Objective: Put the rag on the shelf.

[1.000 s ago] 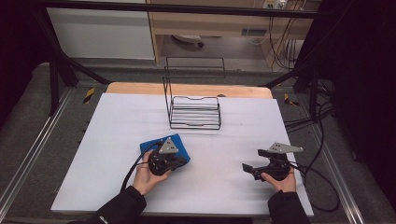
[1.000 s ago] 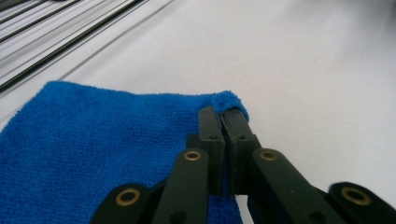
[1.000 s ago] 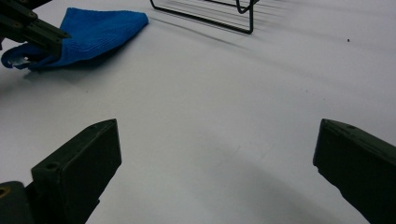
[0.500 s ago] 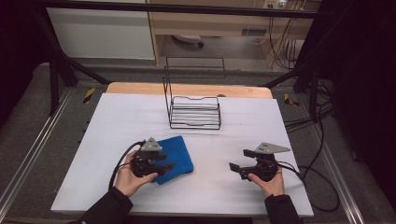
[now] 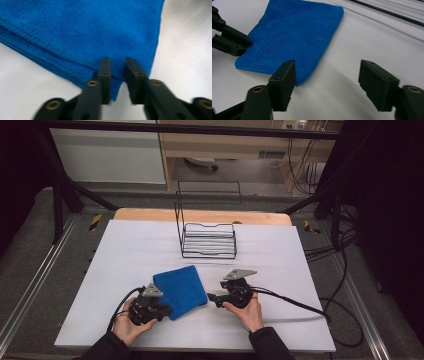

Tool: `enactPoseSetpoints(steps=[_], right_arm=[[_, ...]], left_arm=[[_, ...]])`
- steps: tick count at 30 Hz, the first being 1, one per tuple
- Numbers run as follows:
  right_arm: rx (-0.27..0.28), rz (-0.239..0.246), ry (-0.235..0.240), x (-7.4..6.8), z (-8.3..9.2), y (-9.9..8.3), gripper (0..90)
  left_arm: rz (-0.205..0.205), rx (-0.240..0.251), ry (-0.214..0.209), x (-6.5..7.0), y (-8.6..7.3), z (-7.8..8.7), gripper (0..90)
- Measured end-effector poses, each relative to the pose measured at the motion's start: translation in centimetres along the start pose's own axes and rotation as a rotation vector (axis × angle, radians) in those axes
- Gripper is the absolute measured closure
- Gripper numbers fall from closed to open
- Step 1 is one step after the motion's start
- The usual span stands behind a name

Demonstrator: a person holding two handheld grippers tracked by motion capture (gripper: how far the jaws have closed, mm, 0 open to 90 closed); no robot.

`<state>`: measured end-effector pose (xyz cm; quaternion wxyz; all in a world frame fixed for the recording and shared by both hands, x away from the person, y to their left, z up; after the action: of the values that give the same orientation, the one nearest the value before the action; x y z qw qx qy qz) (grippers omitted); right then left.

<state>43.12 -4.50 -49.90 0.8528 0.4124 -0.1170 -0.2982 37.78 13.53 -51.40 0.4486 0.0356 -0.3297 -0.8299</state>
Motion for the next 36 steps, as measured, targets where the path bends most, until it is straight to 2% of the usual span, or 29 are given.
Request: enactPoseSetpoints(steps=[2,3,5,7,9,12,14,15,16,17,18,20,22,25,28,33,36], right_arm=[[0.004,-0.005,0.019,-0.5,-0.6,0.2,36.3],[-0.004,-0.003,0.021,-0.7,-0.8,0.2,36.5],[-0.014,0.004,0.027,-1.2,-1.3,0.2,38.0],[-0.019,-0.003,0.032,-1.6,-1.9,0.3,39.0],[-0.03,0.013,0.029,-1.8,-2.3,0.2,39.3],[-0.023,0.017,0.026,-2.0,-2.3,0.2,39.9],[-0.016,0.021,0.018,-1.9,-2.2,0.4,39.1],[-0.013,0.015,0.017,-1.9,-2.1,0.4,38.0],[-0.012,0.016,0.017,-1.9,-2.0,0.5,36.7],[-0.012,0.016,0.017,-1.9,-2.0,0.5,36.7],[-0.007,0.017,0.016,-1.9,-1.9,0.6,33.5],[-0.009,0.013,0.016,-1.9,-1.9,0.5,32.8],[-0.012,0.015,0.012,-1.9,-1.9,0.5,32.2],[-0.008,0.018,0.016,-1.8,-1.9,0.6,31.8],[-0.009,0.021,0.013,-1.8,-1.8,0.6,30.5],[-0.006,0.026,0.021,-1.9,-1.7,0.6,29.5],[-0.006,0.021,0.026,-2.0,-1.7,0.6,28.9]], left_arm=[[-0.001,0.004,0.005,-0.1,0.0,0.0,87.5],[0.002,-0.002,-0.006,-0.1,-0.1,-0.1,89.8],[0.003,-0.003,-0.017,-0.1,-0.1,-0.1,90.0],[-0.007,0.002,-0.012,-0.1,0.0,-0.1,90.0],[-0.017,0.011,-0.012,0.0,0.1,0.1,90.0],[0.0,0.048,-0.03,0.1,0.5,0.6,90.0],[0.017,0.075,-0.056,0.5,0.7,0.6,89.7],[0.014,0.076,-0.07,0.7,0.7,0.6,88.4],[0.016,0.079,-0.07,0.8,0.7,0.4,81.2],[0.019,0.066,-0.058,0.7,0.5,0.2,81.2],[0.015,0.048,-0.061,0.8,0.3,-0.1,74.2],[0.01,0.05,-0.057,0.8,0.1,-0.4,74.6],[0.0,0.03,-0.046,0.9,-0.1,-0.6,85.5],[-0.02,0.035,-0.02,1.1,-0.2,-0.8,89.8],[-0.044,0.026,0.002,1.2,-0.1,-0.8,90.0],[-0.059,0.07,-0.003,1.1,0.6,0.7,90.0],[-0.049,0.081,-0.004,0.7,0.9,1.3,90.0]])
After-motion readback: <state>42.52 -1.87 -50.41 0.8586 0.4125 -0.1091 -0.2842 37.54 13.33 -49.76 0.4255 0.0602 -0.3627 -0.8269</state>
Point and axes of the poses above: each handheld gripper's, and its own axes: z roughly backward along the jaws, y roughly out of its top, x roughly to its right, the point moved 10 cm from there along -z, roughly forward along the jaws, and after that the axes turned 10 degrees about z, right-handed, at the moved point
